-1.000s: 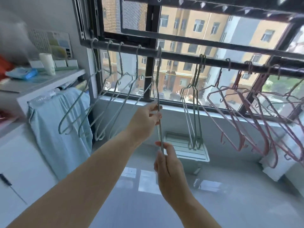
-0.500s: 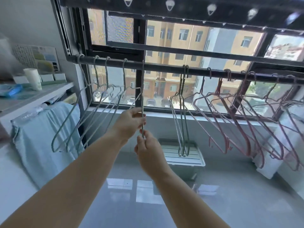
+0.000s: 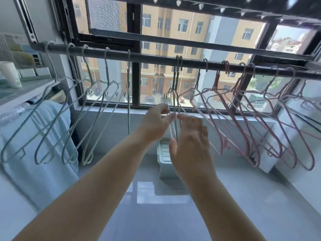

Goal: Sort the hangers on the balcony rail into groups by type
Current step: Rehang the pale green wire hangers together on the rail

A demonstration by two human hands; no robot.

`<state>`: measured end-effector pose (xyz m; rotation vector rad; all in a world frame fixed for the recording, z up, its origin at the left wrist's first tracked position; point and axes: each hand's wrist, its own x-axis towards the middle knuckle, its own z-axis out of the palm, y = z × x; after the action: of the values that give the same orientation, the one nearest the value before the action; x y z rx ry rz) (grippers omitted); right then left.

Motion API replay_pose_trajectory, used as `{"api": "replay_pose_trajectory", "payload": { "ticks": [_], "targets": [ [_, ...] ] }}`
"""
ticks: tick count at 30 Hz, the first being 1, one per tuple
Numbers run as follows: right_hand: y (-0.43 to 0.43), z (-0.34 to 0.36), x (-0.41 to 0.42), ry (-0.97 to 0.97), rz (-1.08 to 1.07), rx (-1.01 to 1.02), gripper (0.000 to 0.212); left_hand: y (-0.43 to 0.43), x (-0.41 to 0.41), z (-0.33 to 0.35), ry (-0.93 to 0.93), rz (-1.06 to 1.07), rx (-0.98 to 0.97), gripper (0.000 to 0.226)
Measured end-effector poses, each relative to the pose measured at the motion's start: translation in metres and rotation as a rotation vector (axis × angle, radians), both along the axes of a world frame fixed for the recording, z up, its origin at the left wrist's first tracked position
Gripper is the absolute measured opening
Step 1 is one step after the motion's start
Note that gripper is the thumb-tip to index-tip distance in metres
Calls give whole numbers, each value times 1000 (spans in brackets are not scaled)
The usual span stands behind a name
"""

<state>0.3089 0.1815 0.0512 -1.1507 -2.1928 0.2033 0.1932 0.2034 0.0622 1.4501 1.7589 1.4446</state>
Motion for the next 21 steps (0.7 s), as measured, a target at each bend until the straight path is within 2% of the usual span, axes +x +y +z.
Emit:
{"api": "replay_pose_trajectory", "payload": {
  "ticks": [4,10,13,21],
  "targets": [
    [10,-4,9,-109,-73,-81,41,14,17,-14,-177,-78,-92,38],
    [15,-9,17,-187,-110,-37,48,23,22,-25,-274,-46,-56,33],
    [21,-9,15,-191,-103,-35,44,22,20,-19,-312,-43,-15,31],
    [41,18,-7,-131,-112,239,28,27,-3,22,-468,-70,44,14]
  ]
}}
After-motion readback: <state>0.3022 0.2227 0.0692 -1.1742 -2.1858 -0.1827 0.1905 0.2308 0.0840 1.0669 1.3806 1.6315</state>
